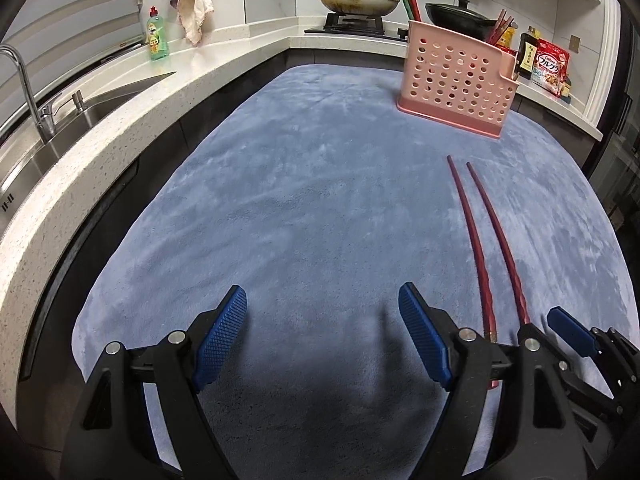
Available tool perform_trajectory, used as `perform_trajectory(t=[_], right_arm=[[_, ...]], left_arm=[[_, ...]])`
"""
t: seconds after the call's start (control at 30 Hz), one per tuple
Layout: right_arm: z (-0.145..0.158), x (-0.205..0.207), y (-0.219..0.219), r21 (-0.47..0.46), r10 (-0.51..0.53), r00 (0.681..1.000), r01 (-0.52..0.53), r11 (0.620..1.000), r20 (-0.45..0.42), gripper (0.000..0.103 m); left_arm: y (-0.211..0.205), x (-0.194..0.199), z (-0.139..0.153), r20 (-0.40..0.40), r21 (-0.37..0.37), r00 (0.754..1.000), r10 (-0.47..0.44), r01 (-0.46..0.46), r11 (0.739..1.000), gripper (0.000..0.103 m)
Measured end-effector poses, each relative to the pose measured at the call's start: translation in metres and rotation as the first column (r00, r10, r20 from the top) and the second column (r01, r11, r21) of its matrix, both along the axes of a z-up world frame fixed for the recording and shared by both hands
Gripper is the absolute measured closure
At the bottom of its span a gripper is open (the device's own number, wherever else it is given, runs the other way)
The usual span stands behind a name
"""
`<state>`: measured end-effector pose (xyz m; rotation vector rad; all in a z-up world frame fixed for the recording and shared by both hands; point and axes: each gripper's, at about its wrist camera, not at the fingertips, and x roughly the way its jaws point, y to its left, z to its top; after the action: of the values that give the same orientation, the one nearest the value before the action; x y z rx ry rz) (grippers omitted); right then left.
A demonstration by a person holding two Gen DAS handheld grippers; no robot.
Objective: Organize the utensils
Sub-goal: 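Move both open grippers back over the last two red chopsticks, then close the right gripper on a red chopstick while the left grips the other one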
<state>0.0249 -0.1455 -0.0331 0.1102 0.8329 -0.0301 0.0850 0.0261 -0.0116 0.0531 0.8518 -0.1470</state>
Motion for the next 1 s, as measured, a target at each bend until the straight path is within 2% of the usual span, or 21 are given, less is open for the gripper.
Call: perform_trajectory(t=[0.17,0.23,0.6,1.0], right_arm=[[-0.006,-0.002,-0.006,0.018,-0.021,1.0,0.021,1.0,-0.006,0.087],[-0.007,-0.003,-0.01,0.02,-0.029,1.0,0.029,0.999,-0.006,0.096],[-0.009,-0.025,-0.053,0.051,-0.156,0.988,0.155,0.987,-0.002,0.096],[-0.012,-0.042,-0.071,0.07,-0.193,0.981,0.193,0.979,-0.005,0.096]], left_arm=[[0.0,-0.002,-0.003,-0.008,0.0,1.0,0.002,-0.002,1.0,0.028],[-0.001,-0.002,-0.003,-0.011,-0.002,1.0,-0.002,0.002,1.0,0.028],[-0.019,-0.011,-0.004,-0.021,-0.008,0.998,-0.054,0.053,0.999,0.027],[-0.057,-0.023,-0.007,-0.019,-0.01,0.99,-0.139,0.139,0.99,0.012]])
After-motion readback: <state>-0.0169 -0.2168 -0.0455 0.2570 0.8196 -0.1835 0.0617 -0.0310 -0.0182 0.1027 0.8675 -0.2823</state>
